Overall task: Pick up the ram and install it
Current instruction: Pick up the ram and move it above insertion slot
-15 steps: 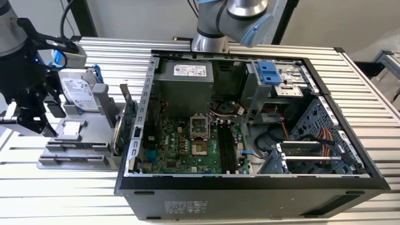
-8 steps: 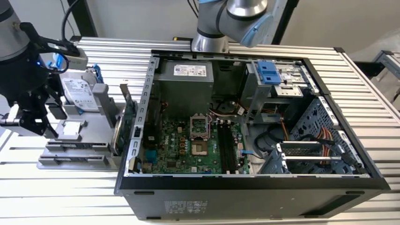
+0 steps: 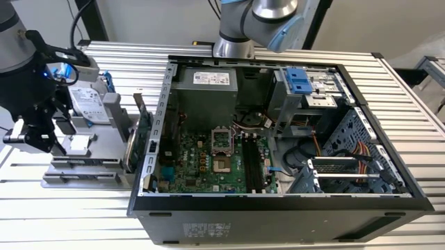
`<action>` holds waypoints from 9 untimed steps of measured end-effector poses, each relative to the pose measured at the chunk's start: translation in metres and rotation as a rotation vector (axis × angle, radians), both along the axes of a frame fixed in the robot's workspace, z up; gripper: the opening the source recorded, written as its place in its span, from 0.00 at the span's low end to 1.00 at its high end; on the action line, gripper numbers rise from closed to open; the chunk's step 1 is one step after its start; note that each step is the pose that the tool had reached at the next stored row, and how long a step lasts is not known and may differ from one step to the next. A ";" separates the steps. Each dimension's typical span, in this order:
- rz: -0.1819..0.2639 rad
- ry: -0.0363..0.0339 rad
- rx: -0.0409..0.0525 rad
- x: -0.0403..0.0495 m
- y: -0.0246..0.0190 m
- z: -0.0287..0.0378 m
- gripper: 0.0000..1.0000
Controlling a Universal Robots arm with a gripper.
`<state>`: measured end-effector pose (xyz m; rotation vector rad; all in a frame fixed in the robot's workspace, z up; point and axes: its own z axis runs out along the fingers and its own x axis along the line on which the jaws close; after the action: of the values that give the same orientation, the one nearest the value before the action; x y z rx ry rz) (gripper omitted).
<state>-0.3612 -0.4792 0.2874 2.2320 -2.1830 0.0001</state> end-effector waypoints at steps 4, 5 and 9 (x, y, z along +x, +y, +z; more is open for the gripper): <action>0.000 -0.0001 0.0001 -0.0001 0.0001 -0.0031 1.00; 0.000 0.0000 0.0000 -0.0001 0.0001 -0.0038 1.00; 0.000 -0.0001 0.0000 0.0000 0.0001 -0.0064 1.00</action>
<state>-0.3613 -0.4792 0.2810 2.2320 -2.1831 0.0002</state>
